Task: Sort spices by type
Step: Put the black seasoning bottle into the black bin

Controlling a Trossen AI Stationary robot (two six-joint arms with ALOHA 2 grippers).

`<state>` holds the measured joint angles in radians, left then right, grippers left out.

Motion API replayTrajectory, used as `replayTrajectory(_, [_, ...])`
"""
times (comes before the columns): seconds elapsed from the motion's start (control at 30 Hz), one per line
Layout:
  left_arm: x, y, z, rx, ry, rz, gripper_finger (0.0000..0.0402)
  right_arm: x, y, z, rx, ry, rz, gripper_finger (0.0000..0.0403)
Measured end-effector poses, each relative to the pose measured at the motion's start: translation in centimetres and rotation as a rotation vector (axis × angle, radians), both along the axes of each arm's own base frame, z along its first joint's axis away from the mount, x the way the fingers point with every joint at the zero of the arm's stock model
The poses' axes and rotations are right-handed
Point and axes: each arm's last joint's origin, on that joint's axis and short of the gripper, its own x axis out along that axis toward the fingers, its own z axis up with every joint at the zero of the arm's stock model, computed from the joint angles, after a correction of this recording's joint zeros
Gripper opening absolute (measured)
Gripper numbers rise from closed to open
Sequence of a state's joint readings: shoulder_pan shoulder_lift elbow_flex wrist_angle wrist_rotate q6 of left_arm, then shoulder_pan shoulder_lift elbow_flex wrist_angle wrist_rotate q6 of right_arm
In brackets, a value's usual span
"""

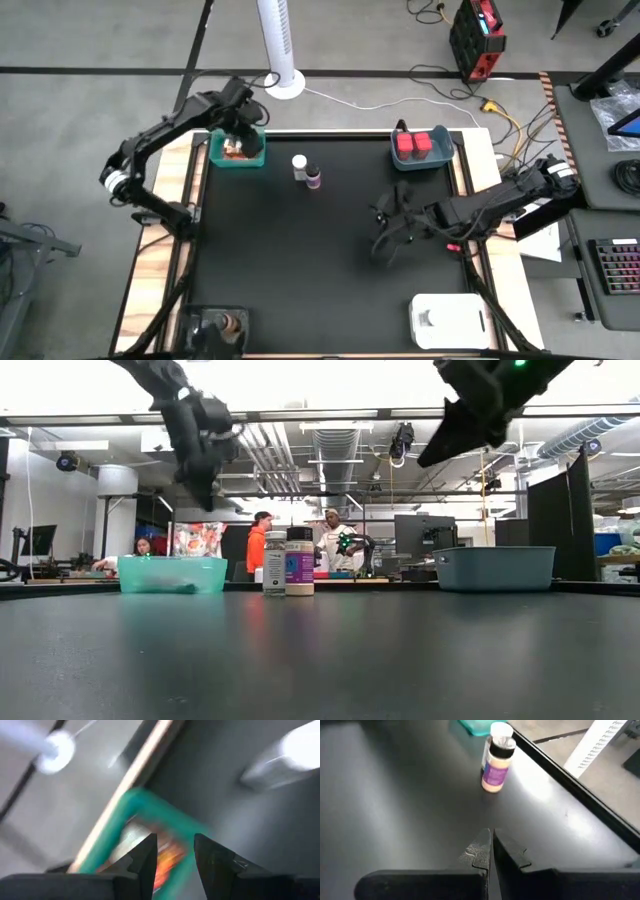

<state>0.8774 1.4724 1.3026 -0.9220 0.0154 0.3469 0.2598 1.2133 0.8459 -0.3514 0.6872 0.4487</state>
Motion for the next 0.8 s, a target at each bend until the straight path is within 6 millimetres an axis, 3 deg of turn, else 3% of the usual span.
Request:
replayTrajectory(0.17, [1.0, -5.0, 2.5, 0.056, -0.152, -0.116, 0.0095, 1.1, -1.6, 0.8, -0.012, -0.079, 0.000, 0.0012])
replayTrajectory(0.33, [1.1, -11.5, 3.2, 0.093, -0.277, -0.201, 0.0079, 1.9, -3.2, 1.7, -0.038, -0.150, 0.005, 0.0012])
replayTrajectory(0.53, [0.3, -18.0, 1.7, 0.146, -0.410, -0.237, 0.0073, 3.4, -6.6, 2.8, 0.035, -0.216, 0.059, 0.0012])
replayTrajectory(0.8, [-0.6, -23.5, -0.4, 0.321, -0.573, -0.208, 0.0072, 7.9, -12.0, 2.5, -0.037, -0.154, 0.044, 0.0012])
